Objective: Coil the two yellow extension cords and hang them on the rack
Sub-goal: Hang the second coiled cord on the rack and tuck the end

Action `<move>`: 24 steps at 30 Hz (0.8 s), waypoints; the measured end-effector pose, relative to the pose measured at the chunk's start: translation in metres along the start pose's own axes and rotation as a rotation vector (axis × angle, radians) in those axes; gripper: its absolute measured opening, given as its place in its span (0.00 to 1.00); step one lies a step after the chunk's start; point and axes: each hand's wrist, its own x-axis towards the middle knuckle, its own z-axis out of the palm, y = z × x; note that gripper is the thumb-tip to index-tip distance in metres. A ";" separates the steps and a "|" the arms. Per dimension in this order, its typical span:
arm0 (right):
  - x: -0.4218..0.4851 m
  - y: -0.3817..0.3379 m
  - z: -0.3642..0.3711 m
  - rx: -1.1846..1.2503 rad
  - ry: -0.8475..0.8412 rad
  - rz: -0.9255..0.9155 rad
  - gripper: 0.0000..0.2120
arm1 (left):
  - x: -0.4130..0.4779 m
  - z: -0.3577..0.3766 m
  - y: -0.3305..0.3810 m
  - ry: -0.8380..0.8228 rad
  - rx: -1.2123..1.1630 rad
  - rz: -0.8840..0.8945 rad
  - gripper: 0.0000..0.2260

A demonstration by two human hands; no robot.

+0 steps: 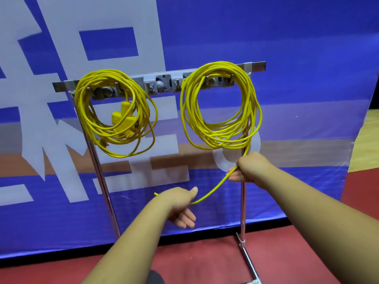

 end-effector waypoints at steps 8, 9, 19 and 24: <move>-0.016 -0.004 0.003 -0.173 -0.018 0.013 0.09 | -0.001 0.002 0.004 0.719 0.024 0.474 0.06; -0.019 -0.006 0.004 -0.207 -0.021 0.034 0.10 | -0.013 0.002 0.010 0.792 0.059 0.535 0.07; -0.045 -0.040 0.004 -0.534 0.040 -0.178 0.17 | -0.054 -0.022 0.068 0.813 0.074 0.795 0.21; -0.060 -0.065 0.008 -0.552 0.030 -0.260 0.14 | -0.059 -0.038 0.081 0.847 0.060 0.782 0.29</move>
